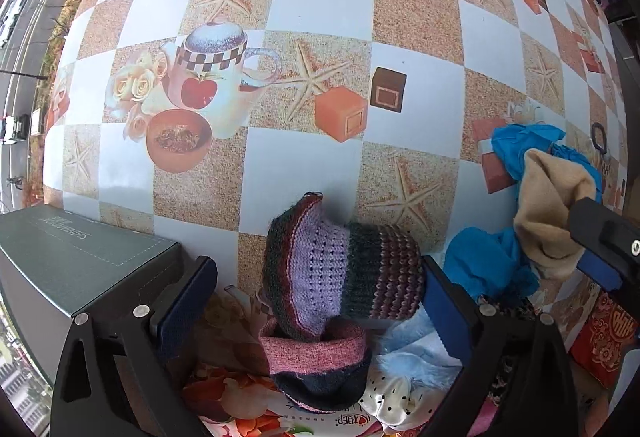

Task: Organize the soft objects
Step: 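Grasp the purple knit hat with left tool while right tool grasps beige knit hat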

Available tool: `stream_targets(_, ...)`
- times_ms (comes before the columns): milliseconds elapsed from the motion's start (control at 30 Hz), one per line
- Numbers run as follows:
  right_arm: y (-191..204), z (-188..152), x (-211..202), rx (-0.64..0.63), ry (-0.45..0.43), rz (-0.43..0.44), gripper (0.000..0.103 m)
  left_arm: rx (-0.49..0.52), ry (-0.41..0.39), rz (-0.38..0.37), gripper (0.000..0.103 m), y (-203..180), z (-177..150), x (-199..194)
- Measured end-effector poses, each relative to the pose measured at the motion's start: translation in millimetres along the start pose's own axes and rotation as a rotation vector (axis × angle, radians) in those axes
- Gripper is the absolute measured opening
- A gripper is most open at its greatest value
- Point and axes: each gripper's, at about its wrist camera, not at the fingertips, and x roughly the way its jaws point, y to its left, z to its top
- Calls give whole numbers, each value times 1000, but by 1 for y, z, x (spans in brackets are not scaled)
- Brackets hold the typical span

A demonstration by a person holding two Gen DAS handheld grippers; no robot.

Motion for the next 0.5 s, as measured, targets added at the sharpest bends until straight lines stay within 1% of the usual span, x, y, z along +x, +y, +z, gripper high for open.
stream_targets(67, 1, 4, 7, -2, 9, -6, 103, 2, 17, -4, 91, 0, 2, 6)
stream_targets(133, 0, 6, 11, -1, 17, -2, 103, 10, 28, 14, 87, -3, 5, 13)
stream_targets(167, 1, 7, 13, -3, 19, 4, 103, 16, 27, 13, 78, -3, 6, 16)
stream_targets(200, 2, 8, 13, -9, 18, 5, 100, 18, 29, 6, 70, -1, 7, 20)
stream_targets(267, 5, 8, 12, -41, 15, 4, 69, 13, 30, -23, 65, -4, 9, 23)
stream_targets(300, 7, 8, 11, -61, 20, -1, 65, 16, 20, -33, 63, -3, 9, 22)
stream_targets(367, 10, 6, 11, -91, 14, 3, 43, 26, 6, -44, 58, -1, 8, 19)
stream_targets(400, 10, 5, 9, -98, 9, 5, 42, 31, 6, -53, 57, -5, 8, 8)
stream_targets(433, 9, 5, 6, -101, 2, 5, 42, 35, -10, -51, 56, -5, 6, 5)
stream_targets(500, 9, 5, -2, -117, -22, 8, 40, 47, -42, -34, 56, -9, 2, -9)
